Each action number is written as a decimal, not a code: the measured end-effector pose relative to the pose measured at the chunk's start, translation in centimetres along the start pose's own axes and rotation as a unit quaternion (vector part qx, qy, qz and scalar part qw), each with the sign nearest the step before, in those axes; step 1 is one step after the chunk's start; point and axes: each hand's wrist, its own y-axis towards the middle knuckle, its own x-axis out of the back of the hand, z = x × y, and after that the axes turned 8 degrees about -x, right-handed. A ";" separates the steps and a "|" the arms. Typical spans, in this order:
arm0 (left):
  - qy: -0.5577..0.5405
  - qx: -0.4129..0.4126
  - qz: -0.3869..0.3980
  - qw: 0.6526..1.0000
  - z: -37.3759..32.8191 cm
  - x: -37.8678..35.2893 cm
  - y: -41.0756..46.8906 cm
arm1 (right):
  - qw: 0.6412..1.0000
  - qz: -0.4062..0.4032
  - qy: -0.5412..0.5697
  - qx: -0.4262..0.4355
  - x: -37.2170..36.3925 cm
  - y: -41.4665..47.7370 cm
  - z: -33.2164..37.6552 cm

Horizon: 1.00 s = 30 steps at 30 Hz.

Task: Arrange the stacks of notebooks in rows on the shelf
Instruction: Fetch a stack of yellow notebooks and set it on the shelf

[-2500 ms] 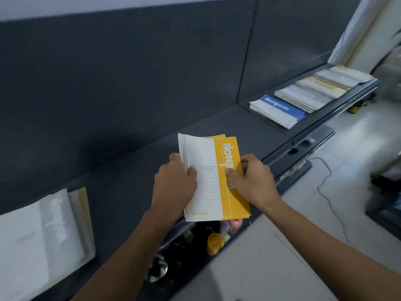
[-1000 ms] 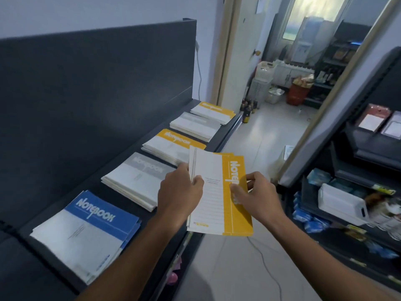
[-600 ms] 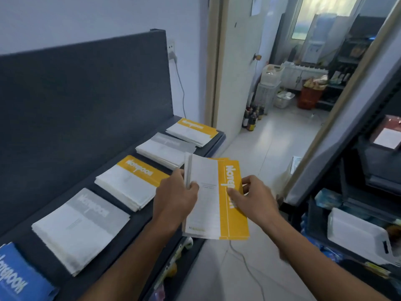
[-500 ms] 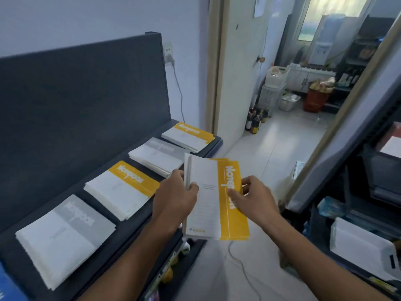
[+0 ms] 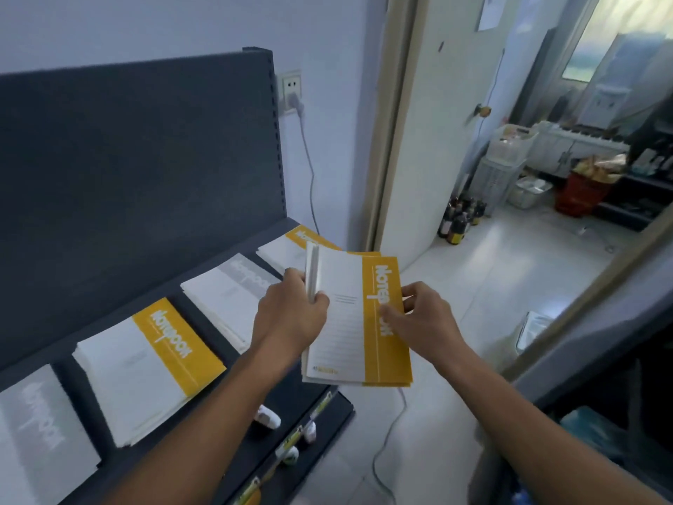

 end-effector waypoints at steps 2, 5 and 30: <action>-0.004 0.011 -0.003 1.000 -0.1 -0.8 2.1 | 1.000 0.005 -0.001 0.000 0.1 2.5 0.6; -0.004 0.035 -0.014 0.999 0.1 -1.8 4.6 | 1.000 0.017 -0.009 0.009 -0.1 6.1 1.4; 0.033 0.267 -0.153 0.951 2.5 -6.2 13.9 | 0.946 0.230 -0.106 0.201 -8.7 27.3 8.6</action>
